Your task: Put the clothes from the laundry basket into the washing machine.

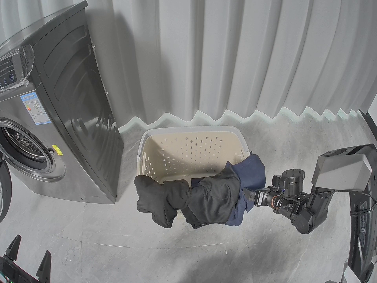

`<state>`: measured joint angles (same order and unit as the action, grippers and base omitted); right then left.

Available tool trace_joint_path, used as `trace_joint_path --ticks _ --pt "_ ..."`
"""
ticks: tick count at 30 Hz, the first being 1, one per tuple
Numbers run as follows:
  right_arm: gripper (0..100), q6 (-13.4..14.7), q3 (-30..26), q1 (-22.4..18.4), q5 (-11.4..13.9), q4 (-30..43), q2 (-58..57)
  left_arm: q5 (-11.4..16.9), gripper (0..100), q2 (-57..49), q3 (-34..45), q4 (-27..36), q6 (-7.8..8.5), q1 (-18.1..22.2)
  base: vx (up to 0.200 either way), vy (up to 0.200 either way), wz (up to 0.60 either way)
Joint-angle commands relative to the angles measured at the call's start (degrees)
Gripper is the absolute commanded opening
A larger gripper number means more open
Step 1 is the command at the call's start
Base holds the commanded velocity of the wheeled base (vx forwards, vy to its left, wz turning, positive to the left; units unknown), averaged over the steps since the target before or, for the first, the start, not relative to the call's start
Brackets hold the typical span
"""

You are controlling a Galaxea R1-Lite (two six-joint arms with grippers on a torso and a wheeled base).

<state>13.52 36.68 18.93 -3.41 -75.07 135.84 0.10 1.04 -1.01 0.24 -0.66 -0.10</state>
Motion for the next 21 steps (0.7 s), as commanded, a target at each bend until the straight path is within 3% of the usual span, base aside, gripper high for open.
trace_joint_path --ticks 1,14,21 --pt "0 0.0 0.6 0.1 0.2 -0.5 2.2 0.0 100 -1.0 0.9 0.0 -0.04 0.0 0.000 0.000 0.00" --pt "0 0.3 -1.2 1.4 0.2 -3.7 1.3 0.0 100 -1.0 0.9 0.0 -0.04 0.0 0.000 0.000 0.00" --pt "0 0.3 -8.2 3.6 0.2 -8.3 -5.1 0.0 100 -1.0 1.0 0.0 -0.04 0.0 0.000 0.000 0.00"
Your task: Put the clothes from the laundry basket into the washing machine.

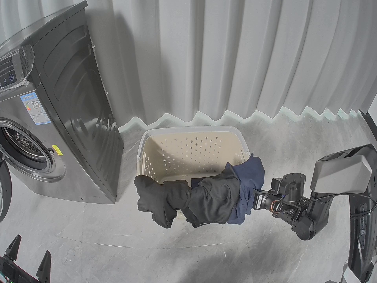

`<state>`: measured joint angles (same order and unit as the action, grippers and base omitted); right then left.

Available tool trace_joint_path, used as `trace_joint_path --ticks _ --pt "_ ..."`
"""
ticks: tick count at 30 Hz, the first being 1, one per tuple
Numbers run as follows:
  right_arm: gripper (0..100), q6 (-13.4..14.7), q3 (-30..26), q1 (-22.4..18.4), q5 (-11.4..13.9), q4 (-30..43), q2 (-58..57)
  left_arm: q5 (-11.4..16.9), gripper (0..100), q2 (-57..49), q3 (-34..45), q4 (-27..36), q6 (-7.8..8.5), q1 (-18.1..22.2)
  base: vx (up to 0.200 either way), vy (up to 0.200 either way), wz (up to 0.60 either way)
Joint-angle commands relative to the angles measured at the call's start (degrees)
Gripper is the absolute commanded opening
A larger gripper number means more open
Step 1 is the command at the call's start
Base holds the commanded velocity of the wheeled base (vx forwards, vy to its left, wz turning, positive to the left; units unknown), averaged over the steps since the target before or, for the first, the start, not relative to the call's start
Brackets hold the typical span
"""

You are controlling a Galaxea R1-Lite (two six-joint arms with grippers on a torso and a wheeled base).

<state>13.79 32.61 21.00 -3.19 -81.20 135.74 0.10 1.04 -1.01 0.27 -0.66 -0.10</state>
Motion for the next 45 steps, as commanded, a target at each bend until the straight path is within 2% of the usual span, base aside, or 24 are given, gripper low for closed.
trace_joint_path --ticks 1,5,13,23,30,35,38,45 --pt "0 0.0 -4.8 1.9 0.0 -2.6 -6.2 0.0 100 -1.0 1.0 0.0 -0.04 0.0 0.000 0.000 0.00" --pt "0 0.3 -7.2 4.3 0.0 -2.8 -12.2 0.0 100 -1.0 1.0 0.0 -0.04 0.0 0.000 0.000 0.00" --pt "0 0.4 -8.3 7.6 -0.7 -1.9 -19.3 0.0 100 -1.0 1.0 0.0 -0.04 0.0 0.000 0.000 0.00" --pt "0 0.1 -5.9 12.7 -0.7 -1.3 -28.5 0.0 100 -1.0 1.0 0.0 0.04 0.0 0.000 0.000 0.00" --pt "0 0.2 -1.8 16.8 -0.7 4.3 -33.7 0.0 100 -1.0 1.0 0.0 0.04 0.0 0.000 0.000 0.00" --pt "0 0.3 -2.0 15.6 -0.8 6.0 -31.4 -0.1 100 -1.0 1.0 0.0 0.04 0.0 0.000 0.000 0.00" --pt "0 0.4 -2.7 11.7 -0.6 4.8 -23.9 -0.1 100 -1.0 1.0 0.0 0.04 0.0 0.000 0.000 0.00" --pt "0 -0.3 -1.5 7.7 -0.5 -0.1 -11.3 0.0 100 -1.0 1.0 0.0 0.04 0.0 0.000 0.000 0.00"
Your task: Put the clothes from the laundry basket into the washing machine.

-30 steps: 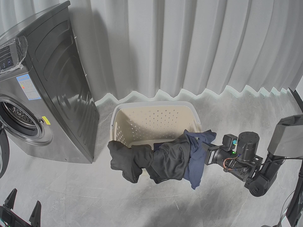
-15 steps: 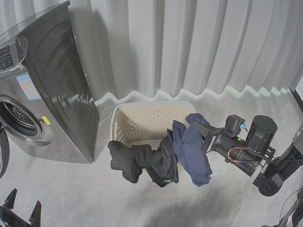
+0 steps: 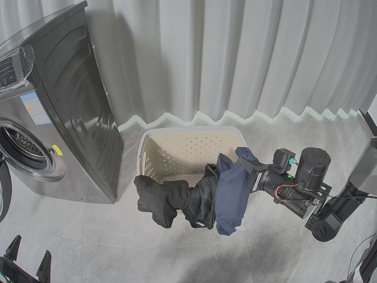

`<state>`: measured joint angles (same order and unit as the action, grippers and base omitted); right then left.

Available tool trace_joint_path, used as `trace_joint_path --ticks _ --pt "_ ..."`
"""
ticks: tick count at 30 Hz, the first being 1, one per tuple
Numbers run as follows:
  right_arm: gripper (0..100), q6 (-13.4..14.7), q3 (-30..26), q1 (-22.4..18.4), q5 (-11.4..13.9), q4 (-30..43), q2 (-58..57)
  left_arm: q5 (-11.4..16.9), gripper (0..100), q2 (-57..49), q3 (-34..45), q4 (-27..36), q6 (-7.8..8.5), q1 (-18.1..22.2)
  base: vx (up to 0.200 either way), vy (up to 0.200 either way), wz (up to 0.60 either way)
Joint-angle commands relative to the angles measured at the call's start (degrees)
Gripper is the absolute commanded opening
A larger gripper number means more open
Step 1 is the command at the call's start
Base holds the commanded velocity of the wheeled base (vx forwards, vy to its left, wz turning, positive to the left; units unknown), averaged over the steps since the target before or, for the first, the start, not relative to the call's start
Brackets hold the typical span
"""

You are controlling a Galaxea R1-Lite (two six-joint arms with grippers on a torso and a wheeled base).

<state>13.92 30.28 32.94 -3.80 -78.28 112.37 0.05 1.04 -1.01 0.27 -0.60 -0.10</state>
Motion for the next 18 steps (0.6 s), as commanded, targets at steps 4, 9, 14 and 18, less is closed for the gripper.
trace_joint_path --ticks 4,9,14,18 --pt "0 -0.7 1.6 -6.8 0.1 -3.1 16.2 0.0 100 -1.0 1.0 0.0 -0.02 0.0 0.000 0.000 0.00" --pt "100 -1.0 1.2 -9.6 0.1 -2.8 18.4 0.0 100 -1.0 1.0 0.0 -0.02 0.0 0.000 0.000 0.00" --pt "100 -1.1 0.5 -10.2 0.1 -2.2 19.4 0.0 100 -1.0 1.0 0.0 -0.02 0.0 0.000 0.000 0.00" --pt "100 -1.0 1.4 -10.1 0.0 -2.2 22.0 0.0 100 -1.0 0.9 0.0 -0.02 0.0 0.000 0.000 0.00"
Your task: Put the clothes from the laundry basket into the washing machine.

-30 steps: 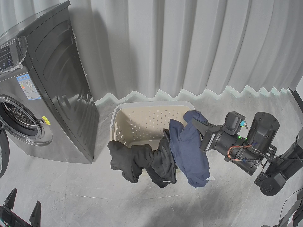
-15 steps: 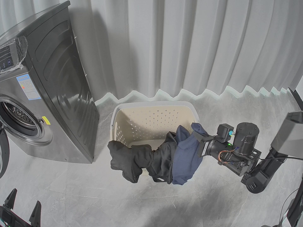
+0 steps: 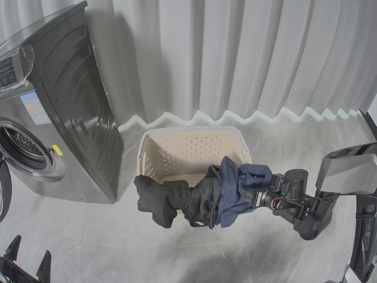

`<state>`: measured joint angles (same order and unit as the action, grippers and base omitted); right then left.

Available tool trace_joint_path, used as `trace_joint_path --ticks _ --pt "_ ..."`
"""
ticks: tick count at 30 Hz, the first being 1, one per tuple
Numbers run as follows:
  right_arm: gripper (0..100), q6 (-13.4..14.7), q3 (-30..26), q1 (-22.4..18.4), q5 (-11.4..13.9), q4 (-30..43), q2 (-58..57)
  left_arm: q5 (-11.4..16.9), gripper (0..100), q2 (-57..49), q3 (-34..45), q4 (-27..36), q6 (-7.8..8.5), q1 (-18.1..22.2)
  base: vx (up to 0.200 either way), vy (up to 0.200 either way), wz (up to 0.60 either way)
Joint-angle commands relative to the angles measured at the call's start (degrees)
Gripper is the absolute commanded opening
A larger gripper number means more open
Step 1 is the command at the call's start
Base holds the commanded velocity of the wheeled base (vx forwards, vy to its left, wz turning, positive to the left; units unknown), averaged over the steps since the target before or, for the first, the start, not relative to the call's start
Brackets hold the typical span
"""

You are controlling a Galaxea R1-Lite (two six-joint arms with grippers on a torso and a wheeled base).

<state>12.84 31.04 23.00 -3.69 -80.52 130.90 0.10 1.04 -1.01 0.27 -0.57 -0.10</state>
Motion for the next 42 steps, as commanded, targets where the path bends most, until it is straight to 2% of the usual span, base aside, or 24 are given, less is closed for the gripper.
trace_joint_path --ticks 1,9,23,25,26,32,40,42 --pt "100 0.1 0.8 -0.1 -0.1 0.1 3.7 0.0 100 -1.0 1.0 0.0 -0.04 0.0 0.000 0.000 0.00" --pt "100 0.2 4.4 0.0 -0.2 -0.9 8.1 0.0 100 -1.0 1.0 0.0 -0.13 0.0 0.000 0.000 0.00" --pt "100 0.8 5.8 1.5 0.8 -1.9 8.5 -0.1 100 -1.0 1.0 0.0 -0.04 0.0 0.000 0.000 0.00" --pt "100 0.7 6.1 1.7 0.9 -4.2 9.5 0.0 100 -1.0 1.0 0.0 -0.13 0.0 0.000 0.000 0.00" --pt "0 0.7 6.1 1.7 0.9 -4.5 9.6 0.0 100 -1.0 1.0 0.0 -0.13 0.0 0.000 0.000 0.00" --pt "0 0.7 5.1 2.6 2.4 -6.2 9.8 0.0 100 -1.0 1.0 0.0 -0.13 0.0 0.000 0.000 0.00" --pt "0 0.8 2.3 3.5 3.0 -7.8 8.3 0.0 100 -1.0 1.0 0.0 -0.13 0.0 0.000 0.000 0.00" --pt "0 1.0 1.0 3.9 3.0 -7.6 4.7 0.0 100 -1.0 1.0 0.0 -0.13 0.0 0.000 0.000 0.00"
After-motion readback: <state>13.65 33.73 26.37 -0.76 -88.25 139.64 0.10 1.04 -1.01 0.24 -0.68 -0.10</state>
